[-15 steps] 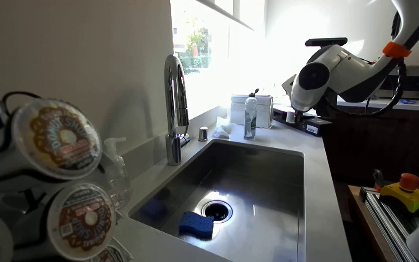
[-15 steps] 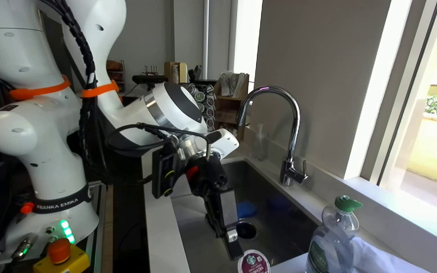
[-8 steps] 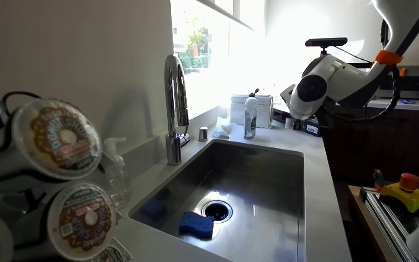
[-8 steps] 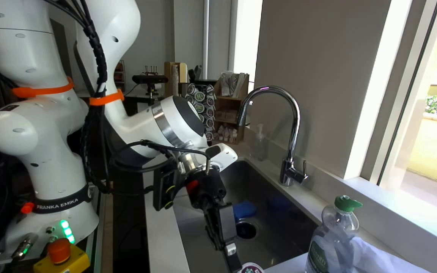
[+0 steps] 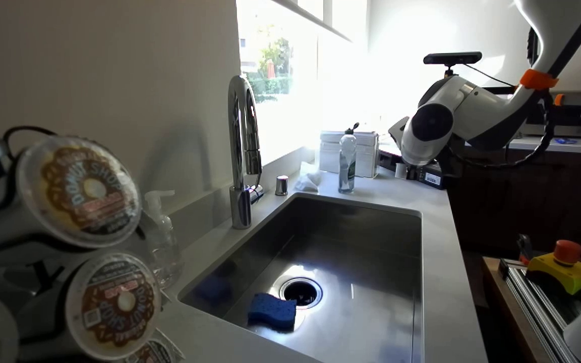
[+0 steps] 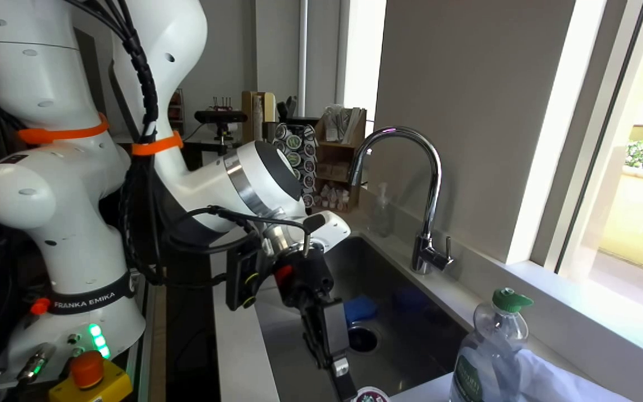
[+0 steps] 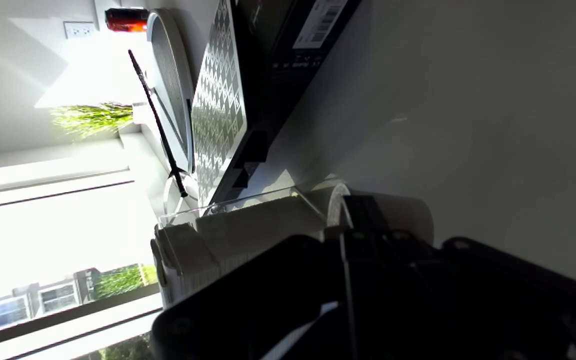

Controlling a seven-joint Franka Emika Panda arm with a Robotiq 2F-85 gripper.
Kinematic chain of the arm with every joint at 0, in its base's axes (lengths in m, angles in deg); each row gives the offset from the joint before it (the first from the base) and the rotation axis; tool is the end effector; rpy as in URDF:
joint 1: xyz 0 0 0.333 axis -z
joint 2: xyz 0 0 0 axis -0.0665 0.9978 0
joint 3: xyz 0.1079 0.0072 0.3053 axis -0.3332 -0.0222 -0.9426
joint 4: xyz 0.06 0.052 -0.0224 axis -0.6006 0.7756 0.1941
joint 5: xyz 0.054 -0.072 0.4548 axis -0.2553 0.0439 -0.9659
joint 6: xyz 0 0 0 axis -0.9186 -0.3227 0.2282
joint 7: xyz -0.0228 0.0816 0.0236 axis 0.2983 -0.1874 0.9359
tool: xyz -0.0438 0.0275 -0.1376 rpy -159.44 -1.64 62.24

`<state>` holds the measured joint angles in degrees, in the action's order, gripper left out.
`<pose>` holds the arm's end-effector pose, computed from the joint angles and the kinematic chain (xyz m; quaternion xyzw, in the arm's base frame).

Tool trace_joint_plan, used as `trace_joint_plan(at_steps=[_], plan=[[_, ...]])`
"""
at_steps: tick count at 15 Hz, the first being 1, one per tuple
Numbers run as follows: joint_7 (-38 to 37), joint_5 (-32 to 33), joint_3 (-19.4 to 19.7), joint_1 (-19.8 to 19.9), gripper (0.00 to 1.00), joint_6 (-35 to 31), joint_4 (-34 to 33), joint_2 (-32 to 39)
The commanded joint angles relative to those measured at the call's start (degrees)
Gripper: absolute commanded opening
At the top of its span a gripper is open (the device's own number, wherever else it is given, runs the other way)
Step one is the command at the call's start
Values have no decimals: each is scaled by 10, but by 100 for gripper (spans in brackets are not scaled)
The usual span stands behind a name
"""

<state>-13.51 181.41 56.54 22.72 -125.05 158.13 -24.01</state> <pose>0.3384 -0.3320 0.1871 0.8555 -0.0072 0.0240 0.5171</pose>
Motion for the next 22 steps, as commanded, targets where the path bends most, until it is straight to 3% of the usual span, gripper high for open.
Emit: trace_joint_plan(at_steps=[1, 11, 22], plan=[[-27, 25, -2, -3, 0, 7, 0, 26], [-82, 74, -26, -4, 0, 60, -8, 94], [-124, 82, -59, -1, 0, 123, -20, 169]])
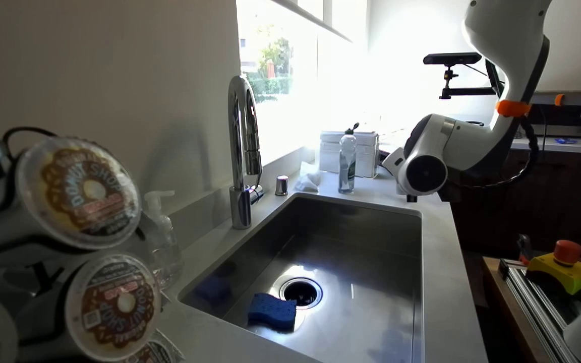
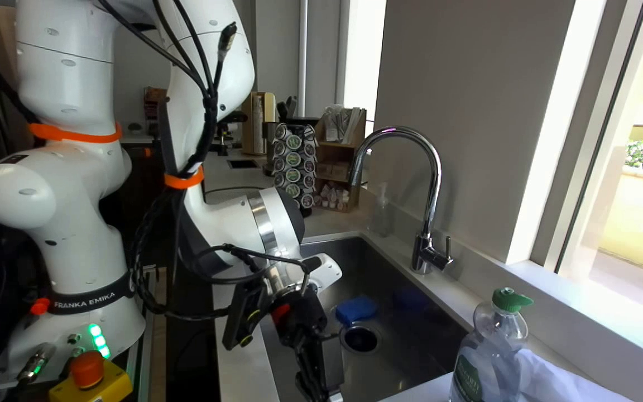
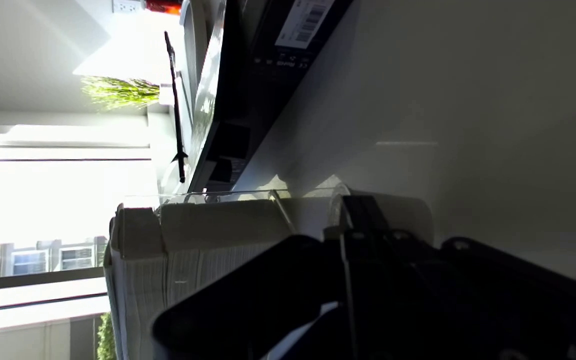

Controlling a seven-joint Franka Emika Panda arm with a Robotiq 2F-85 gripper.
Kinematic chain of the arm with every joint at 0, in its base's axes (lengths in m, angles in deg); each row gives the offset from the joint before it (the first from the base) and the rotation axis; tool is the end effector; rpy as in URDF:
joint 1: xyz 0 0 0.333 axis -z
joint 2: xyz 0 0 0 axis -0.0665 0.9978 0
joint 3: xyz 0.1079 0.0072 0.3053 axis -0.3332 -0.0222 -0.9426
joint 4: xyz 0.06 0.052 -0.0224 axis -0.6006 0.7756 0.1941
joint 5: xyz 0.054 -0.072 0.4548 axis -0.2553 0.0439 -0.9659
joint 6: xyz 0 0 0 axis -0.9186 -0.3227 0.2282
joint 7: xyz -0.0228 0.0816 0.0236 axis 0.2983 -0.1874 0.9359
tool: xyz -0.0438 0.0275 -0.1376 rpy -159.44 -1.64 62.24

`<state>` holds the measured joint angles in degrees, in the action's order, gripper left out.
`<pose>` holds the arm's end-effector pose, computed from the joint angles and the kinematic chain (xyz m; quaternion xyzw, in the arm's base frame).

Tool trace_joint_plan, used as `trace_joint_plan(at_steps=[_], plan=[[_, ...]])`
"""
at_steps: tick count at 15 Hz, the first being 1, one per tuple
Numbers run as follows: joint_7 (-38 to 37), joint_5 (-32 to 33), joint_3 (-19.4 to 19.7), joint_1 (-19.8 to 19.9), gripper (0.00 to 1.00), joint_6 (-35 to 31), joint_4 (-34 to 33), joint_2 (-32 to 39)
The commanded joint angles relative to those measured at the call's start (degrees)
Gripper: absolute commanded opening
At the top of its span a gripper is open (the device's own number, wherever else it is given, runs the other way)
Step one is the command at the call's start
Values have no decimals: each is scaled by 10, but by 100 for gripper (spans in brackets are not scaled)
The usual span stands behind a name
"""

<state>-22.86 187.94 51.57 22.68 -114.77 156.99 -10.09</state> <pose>0.3281 -0.3189 0.1092 0.8206 0.0482 -0.0145 0.5693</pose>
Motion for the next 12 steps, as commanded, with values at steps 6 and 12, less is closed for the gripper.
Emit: trace_joint_plan(at_steps=[6, 12], plan=[[-53, 21, -23, -1, 0, 45, -15, 52], [-69, 19, -32, 1, 38, 62, -15, 62]])
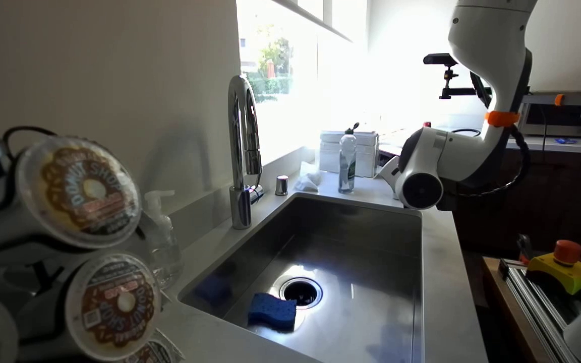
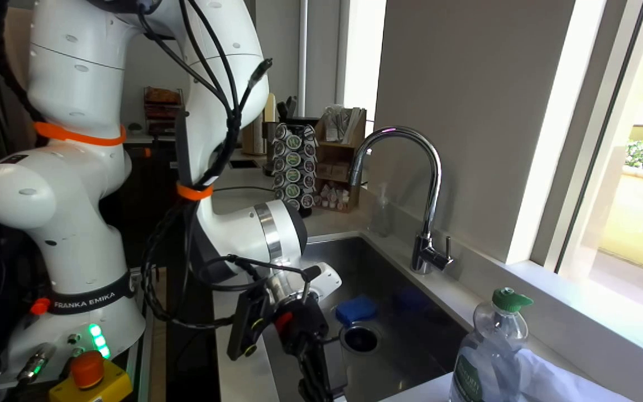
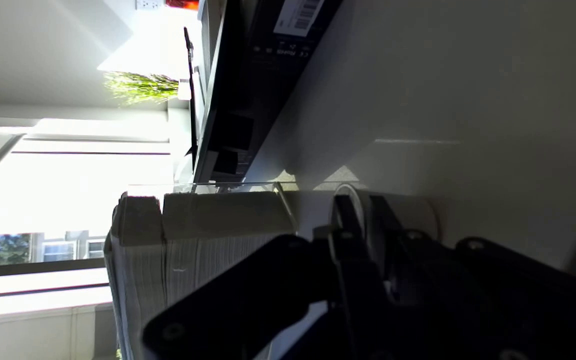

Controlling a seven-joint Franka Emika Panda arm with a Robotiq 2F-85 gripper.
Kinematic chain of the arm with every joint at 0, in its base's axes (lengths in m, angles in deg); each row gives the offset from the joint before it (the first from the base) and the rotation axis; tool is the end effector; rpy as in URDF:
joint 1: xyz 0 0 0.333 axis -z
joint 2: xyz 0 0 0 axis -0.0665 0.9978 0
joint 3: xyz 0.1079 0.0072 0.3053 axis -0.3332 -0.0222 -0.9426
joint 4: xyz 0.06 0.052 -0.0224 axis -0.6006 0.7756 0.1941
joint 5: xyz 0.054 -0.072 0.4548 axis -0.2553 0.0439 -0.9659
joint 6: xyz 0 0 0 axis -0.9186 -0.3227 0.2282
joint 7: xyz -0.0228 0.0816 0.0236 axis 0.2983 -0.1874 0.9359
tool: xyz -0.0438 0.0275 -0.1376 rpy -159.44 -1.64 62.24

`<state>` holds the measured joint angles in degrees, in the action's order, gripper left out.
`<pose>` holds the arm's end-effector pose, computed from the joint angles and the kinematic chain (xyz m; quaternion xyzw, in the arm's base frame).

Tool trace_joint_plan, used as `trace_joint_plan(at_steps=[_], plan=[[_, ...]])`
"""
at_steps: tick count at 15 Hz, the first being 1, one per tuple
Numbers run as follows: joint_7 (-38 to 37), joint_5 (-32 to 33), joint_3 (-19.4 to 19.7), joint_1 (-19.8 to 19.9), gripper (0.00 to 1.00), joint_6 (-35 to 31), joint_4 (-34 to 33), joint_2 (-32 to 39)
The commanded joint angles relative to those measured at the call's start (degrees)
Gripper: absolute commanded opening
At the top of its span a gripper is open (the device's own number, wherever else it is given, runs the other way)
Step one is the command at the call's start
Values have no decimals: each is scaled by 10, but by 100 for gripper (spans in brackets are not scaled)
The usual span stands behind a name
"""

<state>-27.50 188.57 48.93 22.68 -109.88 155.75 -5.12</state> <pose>0.3317 -0.3127 0.0872 0.8038 0.0490 -0.0095 0.5928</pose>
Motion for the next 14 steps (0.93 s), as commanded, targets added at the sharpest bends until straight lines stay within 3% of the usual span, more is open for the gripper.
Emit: trace_joint_plan(at_steps=[1, 8, 14], plan=[[-25, 13, -6, 1, 44, 12, -1, 10], [-11, -11, -6, 5, 98, -27, 10, -45], [29, -85, 16, 15, 100, -119, 18, -130]])
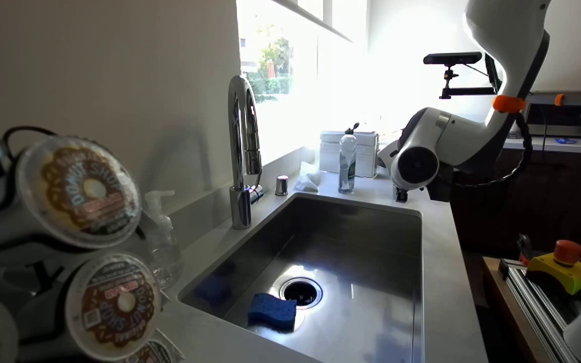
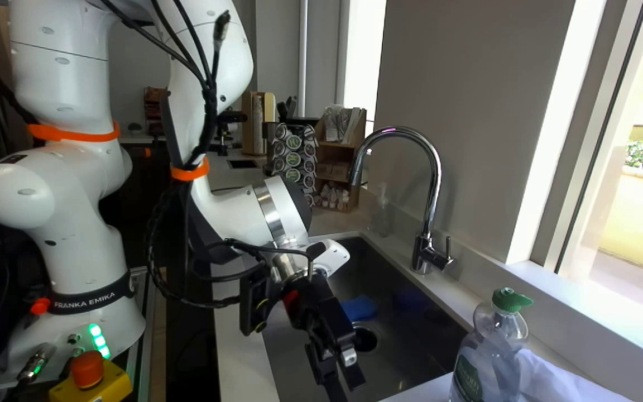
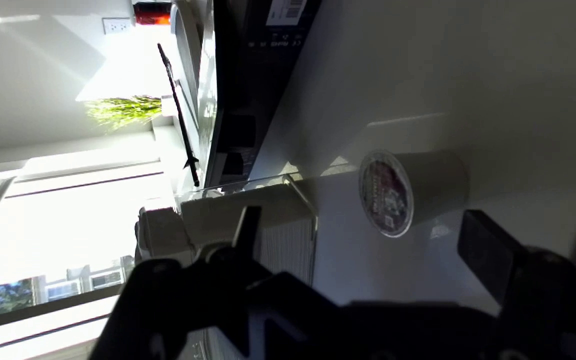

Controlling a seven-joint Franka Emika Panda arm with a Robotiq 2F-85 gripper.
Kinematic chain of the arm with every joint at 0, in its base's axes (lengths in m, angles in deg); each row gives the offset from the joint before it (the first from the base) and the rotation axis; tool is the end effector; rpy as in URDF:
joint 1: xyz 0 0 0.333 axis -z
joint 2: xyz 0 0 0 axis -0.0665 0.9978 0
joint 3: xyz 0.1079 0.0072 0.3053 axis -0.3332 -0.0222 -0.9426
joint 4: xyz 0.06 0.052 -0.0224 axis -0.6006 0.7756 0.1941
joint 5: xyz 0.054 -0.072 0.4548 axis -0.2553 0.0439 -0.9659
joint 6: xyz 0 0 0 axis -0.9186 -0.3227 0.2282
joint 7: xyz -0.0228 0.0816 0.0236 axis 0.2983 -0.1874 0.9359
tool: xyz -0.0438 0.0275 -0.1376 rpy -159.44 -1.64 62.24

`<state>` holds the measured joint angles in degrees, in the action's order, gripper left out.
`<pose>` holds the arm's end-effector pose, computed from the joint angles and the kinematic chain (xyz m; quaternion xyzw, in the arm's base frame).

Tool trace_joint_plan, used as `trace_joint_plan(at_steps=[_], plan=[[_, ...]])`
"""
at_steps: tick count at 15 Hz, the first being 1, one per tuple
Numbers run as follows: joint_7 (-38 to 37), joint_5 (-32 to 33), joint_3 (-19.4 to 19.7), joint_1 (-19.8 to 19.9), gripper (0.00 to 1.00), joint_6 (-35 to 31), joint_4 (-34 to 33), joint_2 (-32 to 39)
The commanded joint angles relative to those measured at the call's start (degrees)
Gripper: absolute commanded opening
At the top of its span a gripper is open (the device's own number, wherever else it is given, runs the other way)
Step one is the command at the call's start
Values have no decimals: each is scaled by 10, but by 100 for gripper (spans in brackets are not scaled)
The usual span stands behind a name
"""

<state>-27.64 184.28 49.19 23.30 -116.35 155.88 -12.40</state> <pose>0.3517 -0.3117 0.1275 0.8284 -0.0151 0.0340 0.5589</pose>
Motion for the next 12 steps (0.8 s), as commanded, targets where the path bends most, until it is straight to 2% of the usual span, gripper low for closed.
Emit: trace_joint_plan(at_steps=[1, 5, 12], plan=[[43, -58, 20, 10, 100, -73, 17, -70], [79, -116, 53, 18, 100, -134, 20, -130], [199, -268, 115, 29, 100, -243, 26, -202]])
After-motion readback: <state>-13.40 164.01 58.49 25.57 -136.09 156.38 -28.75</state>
